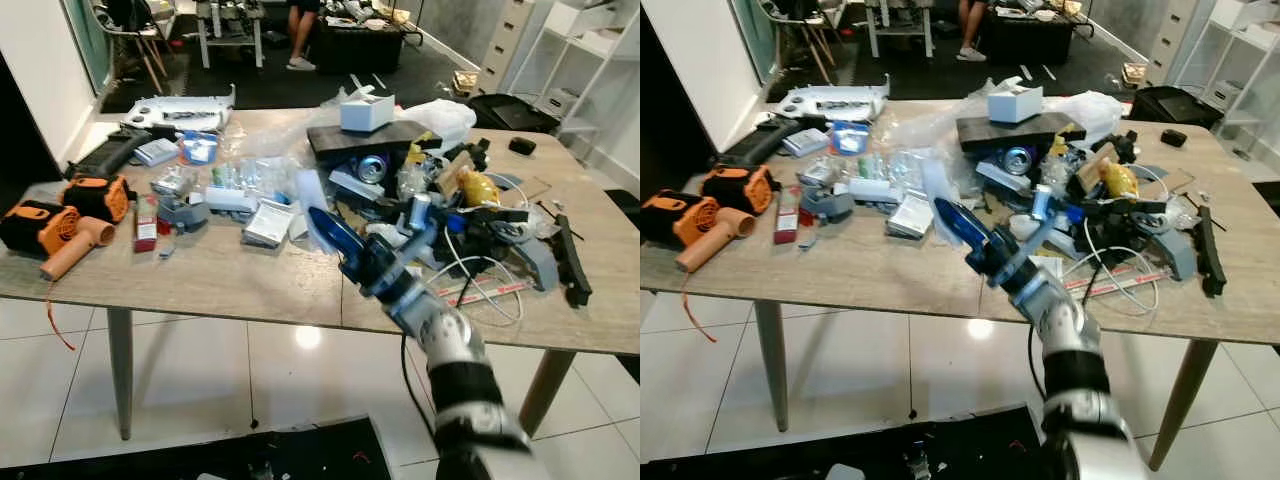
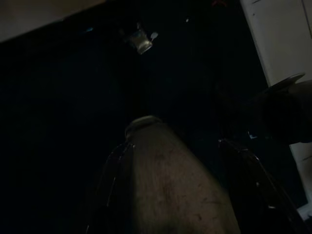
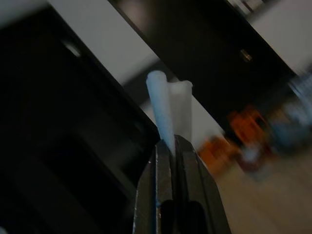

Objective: Picking trash to rubbish bin

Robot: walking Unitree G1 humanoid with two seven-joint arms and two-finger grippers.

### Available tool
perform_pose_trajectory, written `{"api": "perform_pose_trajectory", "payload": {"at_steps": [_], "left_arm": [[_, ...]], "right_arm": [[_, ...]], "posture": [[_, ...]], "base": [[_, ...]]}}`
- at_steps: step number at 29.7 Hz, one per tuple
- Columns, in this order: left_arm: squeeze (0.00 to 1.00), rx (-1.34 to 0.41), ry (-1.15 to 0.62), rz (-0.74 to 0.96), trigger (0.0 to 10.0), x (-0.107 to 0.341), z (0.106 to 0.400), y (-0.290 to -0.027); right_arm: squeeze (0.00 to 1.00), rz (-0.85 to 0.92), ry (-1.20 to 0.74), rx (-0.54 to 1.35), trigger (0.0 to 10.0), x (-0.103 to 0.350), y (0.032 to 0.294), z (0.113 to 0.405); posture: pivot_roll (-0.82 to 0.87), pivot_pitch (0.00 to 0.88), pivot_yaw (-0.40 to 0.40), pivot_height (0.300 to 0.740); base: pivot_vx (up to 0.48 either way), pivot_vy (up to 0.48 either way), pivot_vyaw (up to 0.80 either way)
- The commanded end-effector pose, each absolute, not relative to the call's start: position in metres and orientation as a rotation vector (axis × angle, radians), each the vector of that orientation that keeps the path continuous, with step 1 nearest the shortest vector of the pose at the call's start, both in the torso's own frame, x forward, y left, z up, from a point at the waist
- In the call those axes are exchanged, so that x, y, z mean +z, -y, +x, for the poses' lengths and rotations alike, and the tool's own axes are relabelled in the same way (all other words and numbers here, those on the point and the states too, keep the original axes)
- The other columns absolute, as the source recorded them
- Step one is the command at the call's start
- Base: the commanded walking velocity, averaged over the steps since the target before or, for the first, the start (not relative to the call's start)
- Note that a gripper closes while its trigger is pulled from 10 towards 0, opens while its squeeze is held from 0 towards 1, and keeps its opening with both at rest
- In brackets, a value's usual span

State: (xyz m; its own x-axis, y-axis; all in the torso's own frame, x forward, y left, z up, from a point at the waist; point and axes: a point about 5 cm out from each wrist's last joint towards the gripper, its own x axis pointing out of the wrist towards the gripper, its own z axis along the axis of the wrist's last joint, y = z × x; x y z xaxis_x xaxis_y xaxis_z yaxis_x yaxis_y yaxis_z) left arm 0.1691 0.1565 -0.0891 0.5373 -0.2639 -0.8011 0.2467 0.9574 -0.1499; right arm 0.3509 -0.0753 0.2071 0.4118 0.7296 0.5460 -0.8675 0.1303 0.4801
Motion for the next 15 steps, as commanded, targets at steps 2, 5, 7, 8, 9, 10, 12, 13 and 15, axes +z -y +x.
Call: {"api": "perform_pose_trajectory", "payload": {"at_steps": [2,5,7,8,9,10,12,13,15], "left_arm": [[0.0,-0.274,-1.04,-0.055,10.0,-0.098,0.151,-0.159],[0.0,-0.278,-1.046,-0.045,10.0,-0.098,0.151,-0.16],[0.0,-0.264,-1.053,-0.048,10.0,-0.098,0.151,-0.161],[0.0,-0.261,-1.055,-0.049,10.0,-0.098,0.151,-0.161],[0.0,-0.259,-1.057,-0.047,10.0,-0.098,0.15,-0.162],[0.0,-0.259,-1.057,-0.047,10.0,-0.098,0.15,-0.162],[0.0,-0.249,-1.068,-0.047,10.0,-0.099,0.149,-0.164],[0.0,-0.249,-1.068,-0.047,10.0,-0.099,0.149,-0.164],[0.0,-0.242,-1.076,-0.047,10.0,-0.1,0.147,-0.165]], "right_arm": [[0.0,0.796,0.077,1.119,10.0,0.181,0.058,0.345],[0.0,0.807,0.049,1.14,10.0,0.173,0.049,0.337],[0.0,0.767,-0.003,1.161,10.0,0.163,0.04,0.327],[0.0,0.741,-0.03,1.151,10.0,0.157,0.037,0.325],[0.0,0.716,-0.061,1.127,10.0,0.151,0.035,0.324],[0.0,0.716,-0.061,1.127,10.0,0.151,0.035,0.324],[0.0,0.589,-0.16,0.959,10.0,0.127,0.037,0.332],[0.0,0.589,-0.16,0.959,10.0,0.127,0.037,0.332],[0.0,0.585,-0.177,0.9,10.0,0.12,0.04,0.334]], "posture": [[-0.09,0.104,0.009,0.74],[-0.09,0.102,0.012,0.74],[-0.09,0.099,0.016,0.74],[-0.09,0.099,0.016,0.74],[-0.09,0.099,0.016,0.74],[-0.09,0.099,0.016,0.74],[-0.09,0.095,0.017,0.74],[-0.09,0.095,0.017,0.74],[-0.09,0.095,0.017,0.74]], "base": [[0.0,0.0,0.0],[0.0,0.0,0.0],[0.0,0.0,0.0],[0.0,0.0,0.0],[0.0,0.0,0.0],[0.0,0.0,0.0],[0.0,0.0,0.0],[0.0,0.0,0.0],[0.0,0.0,0.0]]}}
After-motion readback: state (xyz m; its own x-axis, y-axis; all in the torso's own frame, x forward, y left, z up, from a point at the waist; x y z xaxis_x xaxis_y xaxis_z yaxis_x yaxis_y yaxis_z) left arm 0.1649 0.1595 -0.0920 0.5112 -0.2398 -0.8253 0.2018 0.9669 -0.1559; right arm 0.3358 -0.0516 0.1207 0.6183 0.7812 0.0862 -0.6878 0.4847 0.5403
